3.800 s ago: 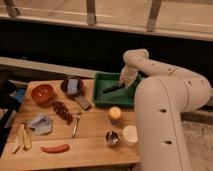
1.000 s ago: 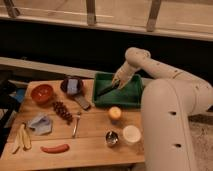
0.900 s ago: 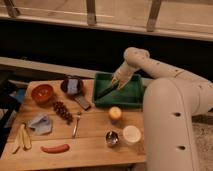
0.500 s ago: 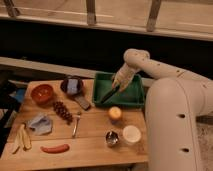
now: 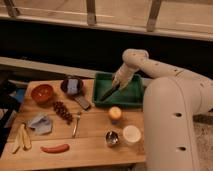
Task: Wipe tray with brush
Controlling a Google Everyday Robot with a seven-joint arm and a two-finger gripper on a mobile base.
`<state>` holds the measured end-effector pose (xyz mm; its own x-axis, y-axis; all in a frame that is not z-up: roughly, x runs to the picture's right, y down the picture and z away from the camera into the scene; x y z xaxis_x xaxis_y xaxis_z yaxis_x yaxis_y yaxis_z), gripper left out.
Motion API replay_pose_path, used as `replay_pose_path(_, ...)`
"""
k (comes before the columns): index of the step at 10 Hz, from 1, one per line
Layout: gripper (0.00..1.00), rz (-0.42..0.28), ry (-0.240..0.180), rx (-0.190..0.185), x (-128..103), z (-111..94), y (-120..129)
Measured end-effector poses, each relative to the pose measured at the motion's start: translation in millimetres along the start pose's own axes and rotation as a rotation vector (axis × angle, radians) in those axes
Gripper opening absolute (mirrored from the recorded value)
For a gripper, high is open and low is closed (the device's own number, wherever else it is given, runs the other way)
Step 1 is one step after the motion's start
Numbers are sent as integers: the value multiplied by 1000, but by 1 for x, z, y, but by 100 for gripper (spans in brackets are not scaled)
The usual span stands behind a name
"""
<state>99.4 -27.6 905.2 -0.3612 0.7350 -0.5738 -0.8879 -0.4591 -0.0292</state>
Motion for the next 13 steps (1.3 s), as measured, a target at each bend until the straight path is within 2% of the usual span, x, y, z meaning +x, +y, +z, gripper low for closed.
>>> replay_pose_path(1, 0, 0, -53, -7, -20, -7, 4)
replay_pose_path(3, 0, -37, -76, -28, -32, -11, 14)
replay_pose_path(5, 0, -116, -67, -56, -25, -14, 29)
replay_pose_path(7, 0, -214, -26, -69, 1, -15, 30)
replay_pose_path(8, 0, -265, 9, -65, 24, -14, 25)
replay_pose_path(9, 0, -285, 24, -58, 38, -14, 20)
replay_pose_path(10, 0, -289, 42, -34, 55, -11, 14)
replay_pose_path(11, 0, -277, 54, -5, 68, -8, 12)
replay_pose_path(13, 0, -230, 44, 40, 74, -3, 8)
